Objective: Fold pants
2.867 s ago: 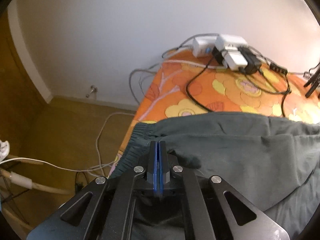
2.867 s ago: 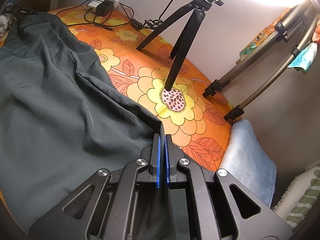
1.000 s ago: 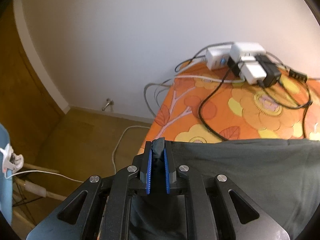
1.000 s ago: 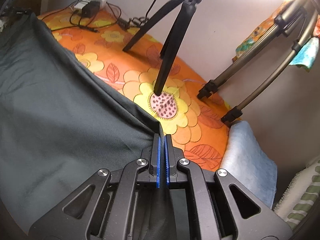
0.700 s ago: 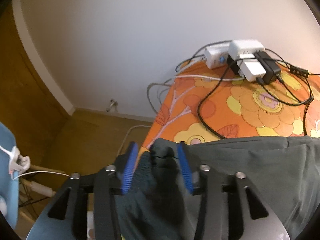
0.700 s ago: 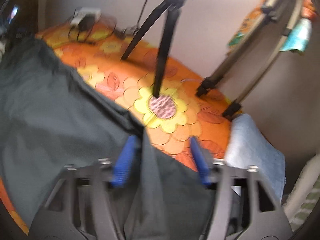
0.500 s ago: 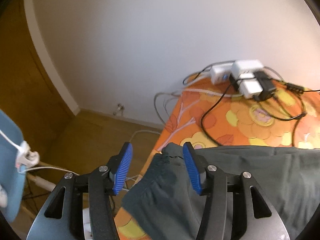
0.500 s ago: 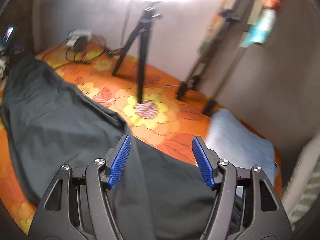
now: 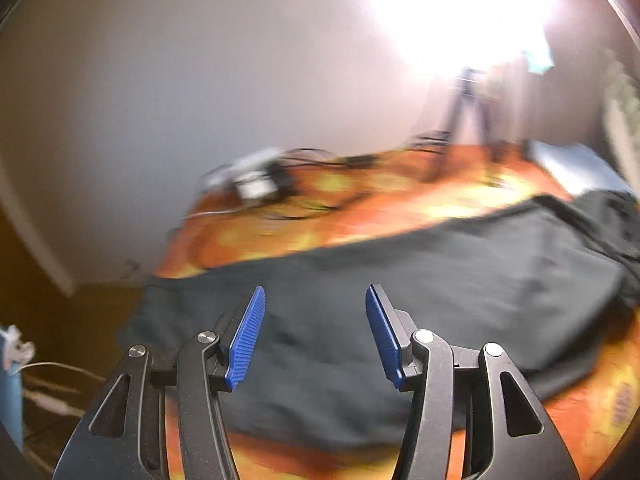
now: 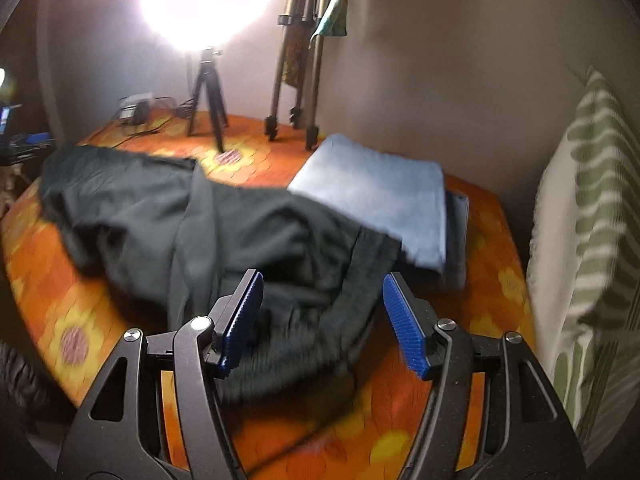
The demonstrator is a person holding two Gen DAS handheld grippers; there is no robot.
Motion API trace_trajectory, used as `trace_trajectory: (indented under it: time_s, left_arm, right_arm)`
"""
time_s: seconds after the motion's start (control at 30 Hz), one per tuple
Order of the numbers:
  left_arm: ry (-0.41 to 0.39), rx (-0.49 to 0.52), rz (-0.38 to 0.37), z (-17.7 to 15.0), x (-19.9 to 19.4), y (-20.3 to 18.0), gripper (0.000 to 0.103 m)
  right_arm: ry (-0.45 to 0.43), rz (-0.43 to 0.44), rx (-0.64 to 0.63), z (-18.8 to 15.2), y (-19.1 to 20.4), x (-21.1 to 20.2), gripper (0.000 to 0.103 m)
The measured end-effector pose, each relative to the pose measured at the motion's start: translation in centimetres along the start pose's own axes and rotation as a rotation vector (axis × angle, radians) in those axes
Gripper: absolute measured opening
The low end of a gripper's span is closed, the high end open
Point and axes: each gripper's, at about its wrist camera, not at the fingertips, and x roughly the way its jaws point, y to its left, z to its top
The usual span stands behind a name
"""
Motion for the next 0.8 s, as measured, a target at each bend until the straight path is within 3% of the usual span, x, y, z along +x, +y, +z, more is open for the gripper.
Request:
trace_trajectory:
  time_s: [0.17, 0.23, 0.4, 0.8]
  left_arm:
    - [0.013, 0.075, -0.135, -1.2, -1.2, -7.7, 0.052]
    - [0.015, 0.108, -0.169, -1.8, -1.8, -10.6, 0.052]
    - [0.038, 0.162, -0.230, -2.9, -2.0, -15.4, 0.052]
    - [0.079, 0.169, -0.304, -3.8, -1.2, -21.3, 0.052]
  right_arm:
    - [0.017, 0.056, -0.045, -4.1, 0.1, -2.0, 0.062]
    - [0.029, 0.073, -0.081, -5.3, 0.8, -2.0, 0.057]
    - [0.031, 0.133, -0.173, -7.4, 3.1, -2.0, 0.057]
    - [0.029, 0.164, -0.340, -8.8, 7.6, 0.3, 0.057]
